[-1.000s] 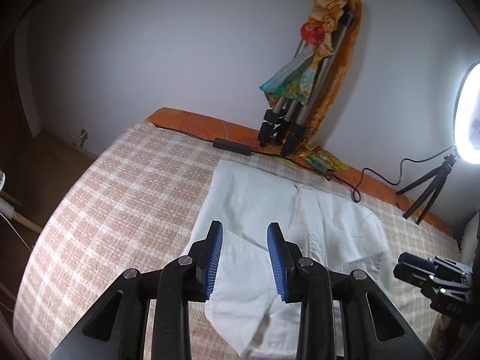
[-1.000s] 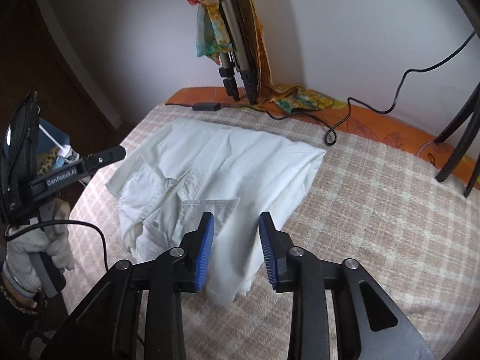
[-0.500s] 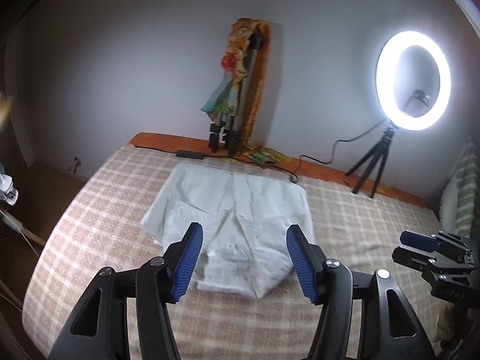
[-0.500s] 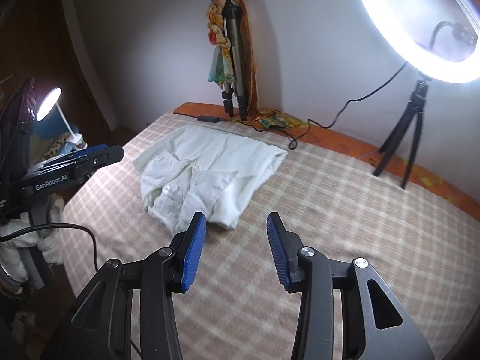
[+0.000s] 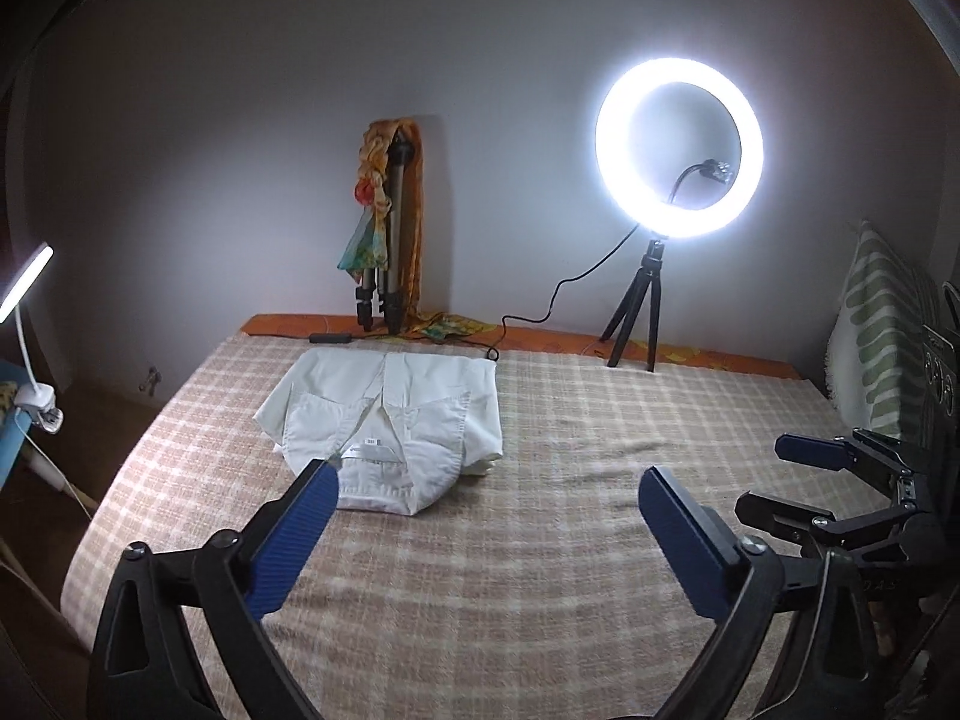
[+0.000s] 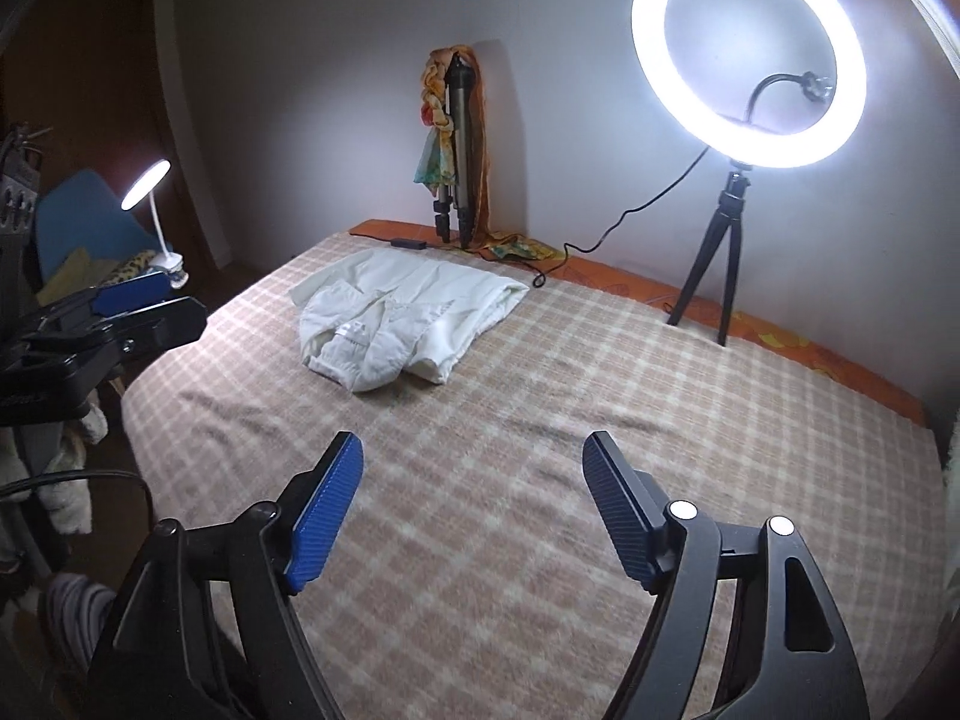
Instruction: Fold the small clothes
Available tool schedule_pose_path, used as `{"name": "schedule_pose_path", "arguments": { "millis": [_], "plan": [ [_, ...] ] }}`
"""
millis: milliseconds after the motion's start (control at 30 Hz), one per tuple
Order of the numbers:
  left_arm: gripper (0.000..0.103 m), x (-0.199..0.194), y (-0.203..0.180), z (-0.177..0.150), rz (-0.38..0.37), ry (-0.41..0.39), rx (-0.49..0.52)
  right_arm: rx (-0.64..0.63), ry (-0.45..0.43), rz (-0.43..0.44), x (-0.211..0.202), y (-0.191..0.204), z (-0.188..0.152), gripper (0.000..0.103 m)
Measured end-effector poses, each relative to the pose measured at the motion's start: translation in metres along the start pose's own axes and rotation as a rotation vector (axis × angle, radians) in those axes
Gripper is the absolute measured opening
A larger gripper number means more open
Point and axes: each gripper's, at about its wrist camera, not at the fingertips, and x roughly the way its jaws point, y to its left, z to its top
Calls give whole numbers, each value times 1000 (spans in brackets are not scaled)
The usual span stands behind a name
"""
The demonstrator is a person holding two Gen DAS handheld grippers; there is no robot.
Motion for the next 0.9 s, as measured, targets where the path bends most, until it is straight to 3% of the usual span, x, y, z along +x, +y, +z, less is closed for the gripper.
{"name": "schedule_pose_path", "arguments": {
  "millis": [400, 733, 900],
  "plan": [
    [103, -43, -43, -41, 56, -65, 30, -63, -21, -92, -33, -2, -38, 84],
    [103, -37, -50, -64, 138, -68, 37, -37, -9, -97, -25, -12, -60, 84],
    [103, -22, -47, -72, 131, -38, 3, -48, 1, -105, -20, -15, -64, 84]
  ]
}}
